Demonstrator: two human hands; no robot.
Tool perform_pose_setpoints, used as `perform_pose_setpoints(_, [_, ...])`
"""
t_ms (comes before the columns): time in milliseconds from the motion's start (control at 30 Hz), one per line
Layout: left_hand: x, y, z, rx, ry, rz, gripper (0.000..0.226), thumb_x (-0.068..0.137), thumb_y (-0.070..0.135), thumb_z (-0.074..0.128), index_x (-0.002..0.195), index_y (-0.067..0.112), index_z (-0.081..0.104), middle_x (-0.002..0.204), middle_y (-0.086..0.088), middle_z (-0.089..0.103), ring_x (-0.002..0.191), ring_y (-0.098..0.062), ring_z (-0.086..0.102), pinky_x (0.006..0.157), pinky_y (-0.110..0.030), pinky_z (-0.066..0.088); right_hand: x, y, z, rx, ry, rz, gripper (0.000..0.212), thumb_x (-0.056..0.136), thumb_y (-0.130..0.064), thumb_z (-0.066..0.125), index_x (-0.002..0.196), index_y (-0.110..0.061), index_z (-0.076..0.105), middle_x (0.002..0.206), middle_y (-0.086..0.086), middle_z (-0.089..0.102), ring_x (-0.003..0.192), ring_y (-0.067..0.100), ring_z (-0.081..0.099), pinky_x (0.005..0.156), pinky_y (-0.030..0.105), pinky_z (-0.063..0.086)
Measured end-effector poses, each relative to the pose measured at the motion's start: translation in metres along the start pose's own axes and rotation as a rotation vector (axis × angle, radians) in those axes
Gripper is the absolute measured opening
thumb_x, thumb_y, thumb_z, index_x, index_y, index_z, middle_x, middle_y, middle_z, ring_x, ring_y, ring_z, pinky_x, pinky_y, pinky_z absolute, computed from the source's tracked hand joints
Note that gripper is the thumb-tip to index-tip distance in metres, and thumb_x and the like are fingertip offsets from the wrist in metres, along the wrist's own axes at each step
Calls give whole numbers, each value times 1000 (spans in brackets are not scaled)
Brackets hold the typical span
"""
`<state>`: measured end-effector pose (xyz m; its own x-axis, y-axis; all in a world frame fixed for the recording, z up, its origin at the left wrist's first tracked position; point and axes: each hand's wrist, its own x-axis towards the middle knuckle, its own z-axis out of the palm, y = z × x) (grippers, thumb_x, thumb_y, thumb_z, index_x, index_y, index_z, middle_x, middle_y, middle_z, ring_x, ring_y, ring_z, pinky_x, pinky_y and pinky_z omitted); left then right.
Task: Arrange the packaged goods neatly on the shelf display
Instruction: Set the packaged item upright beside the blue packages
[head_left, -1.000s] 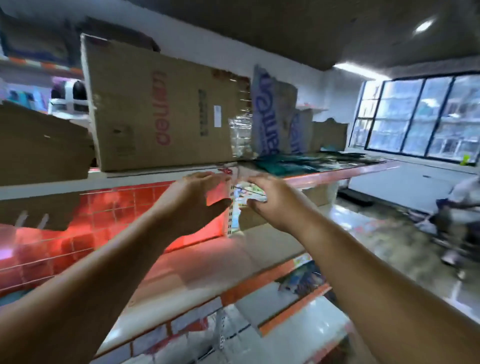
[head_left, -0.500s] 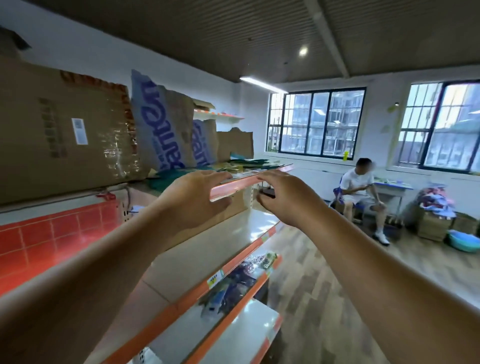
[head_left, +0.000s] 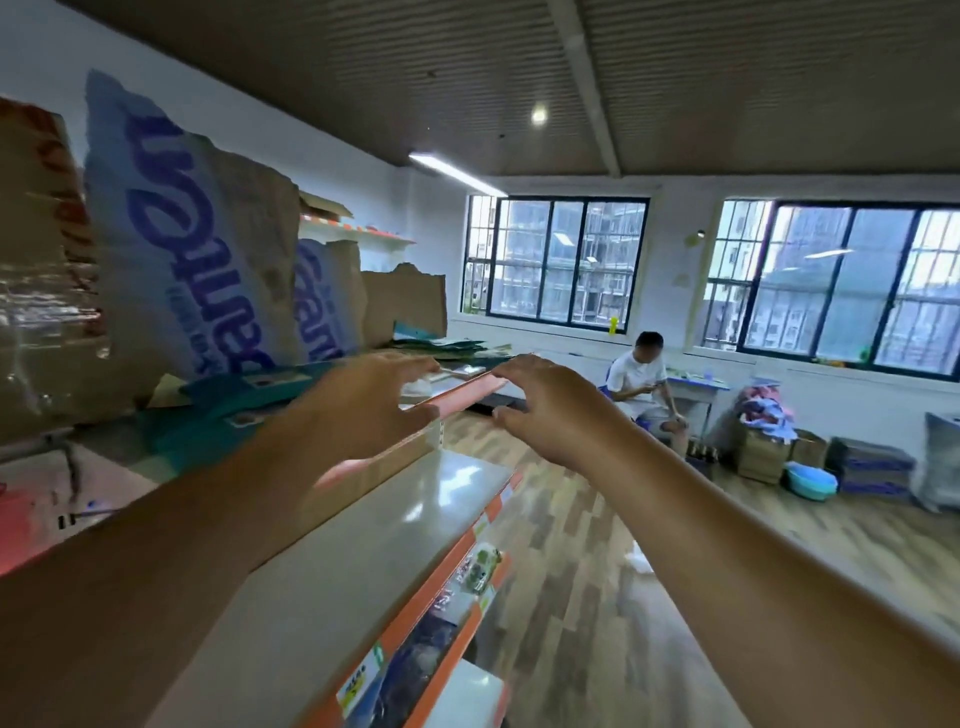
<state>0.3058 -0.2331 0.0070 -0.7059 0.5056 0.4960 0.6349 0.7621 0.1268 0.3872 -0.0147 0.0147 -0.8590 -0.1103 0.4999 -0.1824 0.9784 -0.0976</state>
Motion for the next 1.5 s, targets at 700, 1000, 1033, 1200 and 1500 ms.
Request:
perform_pose_setpoints(700, [140, -59, 48, 319, -104, -194, 59, 94, 52, 62, 148, 35, 47, 141, 0, 59, 112, -15, 58, 85, -26, 45, 178, 110, 108, 180, 0, -98, 50, 90, -43, 58, 137, -27, 56, 135, -1, 59, 114, 22, 59, 93, 41, 52])
perform_pose_setpoints(1000, [150, -130, 60, 355, -151, -608, 57, 94, 58, 59, 147, 37, 47, 145, 2, 55, 118, -18, 58, 93, -34, 50, 279, 111, 168, 266, -76, -348, 45, 93, -34, 64, 136, -23, 59, 139, 1, 58, 124, 22, 54, 101, 30, 43])
perform_pose_setpoints(1033, [146, -134, 62, 339, -163, -640, 56, 94, 59, 59, 146, 40, 47, 144, 3, 56, 115, -18, 58, 92, -35, 51, 287, 105, 177, 282, -78, -368, 46, 91, -34, 66, 135, -23, 60, 138, 0, 59, 123, 21, 55, 102, 31, 44])
perform_pose_setpoints(1200, [143, -143, 70, 258, -217, -746, 73, 80, 82, 55, 145, 51, 42, 149, 5, 51, 122, -16, 54, 95, -36, 48, 320, 71, 215, 305, -182, -478, 53, 89, -22, 65, 140, -28, 54, 137, -1, 58, 114, 21, 60, 95, 36, 52])
perform_pose_setpoints(1500, [140, -142, 64, 140, -293, -799, 84, 66, 88, 60, 142, 54, 44, 148, 16, 47, 124, -7, 49, 97, -30, 43, 367, 35, 265, 144, -277, -620, 43, 90, -20, 55, 133, -24, 57, 118, 7, 65, 104, 31, 64, 87, 48, 54])
